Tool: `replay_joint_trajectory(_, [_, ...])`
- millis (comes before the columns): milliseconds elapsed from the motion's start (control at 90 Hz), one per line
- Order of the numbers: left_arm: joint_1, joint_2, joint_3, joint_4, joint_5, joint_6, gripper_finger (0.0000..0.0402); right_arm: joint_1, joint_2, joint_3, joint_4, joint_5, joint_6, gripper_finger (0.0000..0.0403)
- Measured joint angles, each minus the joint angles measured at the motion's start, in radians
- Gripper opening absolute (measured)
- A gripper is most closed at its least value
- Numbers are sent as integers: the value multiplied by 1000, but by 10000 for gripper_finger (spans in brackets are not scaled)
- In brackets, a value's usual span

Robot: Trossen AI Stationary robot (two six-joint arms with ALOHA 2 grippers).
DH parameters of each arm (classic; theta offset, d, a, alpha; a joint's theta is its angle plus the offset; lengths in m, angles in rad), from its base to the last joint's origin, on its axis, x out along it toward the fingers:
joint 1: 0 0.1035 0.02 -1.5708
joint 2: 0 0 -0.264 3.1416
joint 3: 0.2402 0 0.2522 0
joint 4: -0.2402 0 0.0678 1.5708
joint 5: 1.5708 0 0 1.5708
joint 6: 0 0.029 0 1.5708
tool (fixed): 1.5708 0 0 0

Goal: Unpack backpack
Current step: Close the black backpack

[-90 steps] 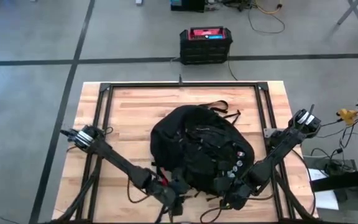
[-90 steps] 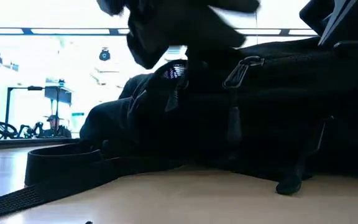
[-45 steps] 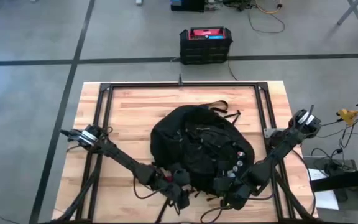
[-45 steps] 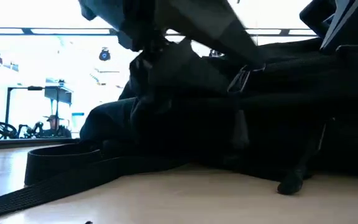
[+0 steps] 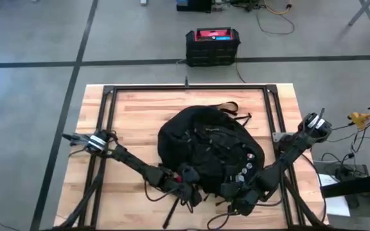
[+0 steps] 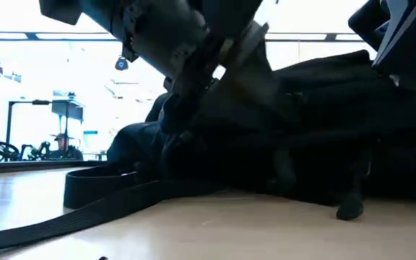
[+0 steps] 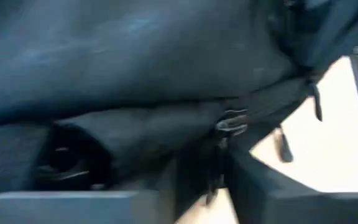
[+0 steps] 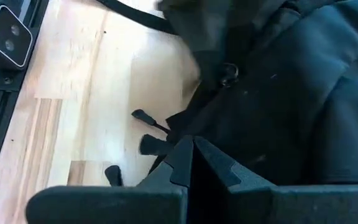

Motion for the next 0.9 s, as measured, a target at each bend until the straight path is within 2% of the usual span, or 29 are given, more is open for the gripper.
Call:
replay_joint_trajectory(33, [0, -2, 0, -13, -4, -1, 34, 1, 0, 0, 0, 0, 0, 0])
replay_joint_trajectory(78, [0, -5, 0, -33, -4, -11, 16, 2, 0, 0, 1, 1, 0, 0])
replay_joint_trajectory(200, [0, -33, 4, -179, -20, -61, 6, 6, 0, 0, 5, 1, 1, 0])
replay_joint_trajectory(456, [-2, -166, 10, -636, -104, -181, 1, 23, 0, -2, 5, -10, 9, 0])
replay_joint_trajectory(622, [-6, -209, 10, -630, -107, -107, 0, 24, -2, -2, 46, 29, -53, 0])
replay_joint_trajectory(844, [-19, -223, 43, -693, -100, -24, 0, -16, -10, 61, 79, 252, -237, 0])
replay_joint_trajectory(900, [-33, -229, 42, -714, -116, -31, 0, -55, -9, 56, 102, 267, -258, 0])
